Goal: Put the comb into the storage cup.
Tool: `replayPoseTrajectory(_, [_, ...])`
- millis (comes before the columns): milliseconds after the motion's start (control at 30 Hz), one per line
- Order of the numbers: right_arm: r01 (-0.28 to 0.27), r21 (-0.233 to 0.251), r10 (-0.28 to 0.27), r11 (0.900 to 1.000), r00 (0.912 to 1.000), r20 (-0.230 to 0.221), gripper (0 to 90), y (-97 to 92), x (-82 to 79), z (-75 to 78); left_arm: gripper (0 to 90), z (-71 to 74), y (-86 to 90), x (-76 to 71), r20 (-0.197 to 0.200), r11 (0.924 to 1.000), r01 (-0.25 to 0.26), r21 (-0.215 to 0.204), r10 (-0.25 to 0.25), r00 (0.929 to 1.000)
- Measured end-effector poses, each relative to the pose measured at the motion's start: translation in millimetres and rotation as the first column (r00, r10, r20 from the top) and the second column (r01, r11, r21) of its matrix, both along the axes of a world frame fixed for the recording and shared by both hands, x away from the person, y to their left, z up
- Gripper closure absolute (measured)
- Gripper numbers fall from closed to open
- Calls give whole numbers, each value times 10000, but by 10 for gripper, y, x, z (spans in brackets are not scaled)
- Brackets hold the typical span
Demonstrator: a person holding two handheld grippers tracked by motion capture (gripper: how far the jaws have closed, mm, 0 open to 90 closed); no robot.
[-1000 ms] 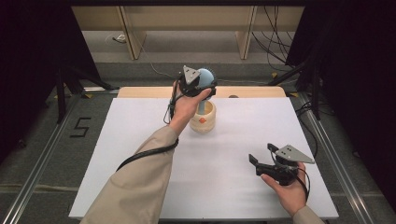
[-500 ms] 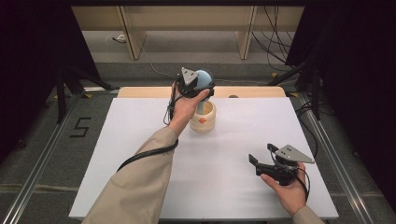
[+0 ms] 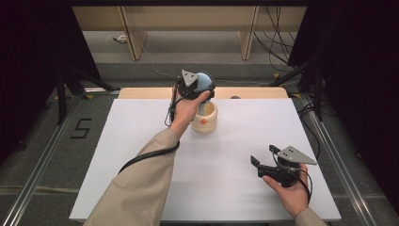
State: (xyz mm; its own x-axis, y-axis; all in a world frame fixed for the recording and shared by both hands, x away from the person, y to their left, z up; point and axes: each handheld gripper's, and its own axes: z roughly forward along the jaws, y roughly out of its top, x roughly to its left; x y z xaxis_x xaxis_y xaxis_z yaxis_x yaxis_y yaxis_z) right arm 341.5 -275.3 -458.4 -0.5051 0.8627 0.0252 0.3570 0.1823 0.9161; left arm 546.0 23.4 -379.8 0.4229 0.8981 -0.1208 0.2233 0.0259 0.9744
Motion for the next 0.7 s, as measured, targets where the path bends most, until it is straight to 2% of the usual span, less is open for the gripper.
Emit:
replayPoseTrajectory(300, [15,7,-15,10000,10000,-3,160,-1,0,1,193,-50,30,40,-279,9998,-213,-10,213,9994])
replayPoseTrajectory(533, [7,-2,-7,10000,10000,-17,161,-1,1,-1,193,-57,46,65,-355,9992,-359,-179,352,9987])
replayPoseTrajectory(700, [-21,-28,21,10000,10000,-65,160,2,4,-6,192,-53,82,95,-595,9974,-601,-399,577,9966])
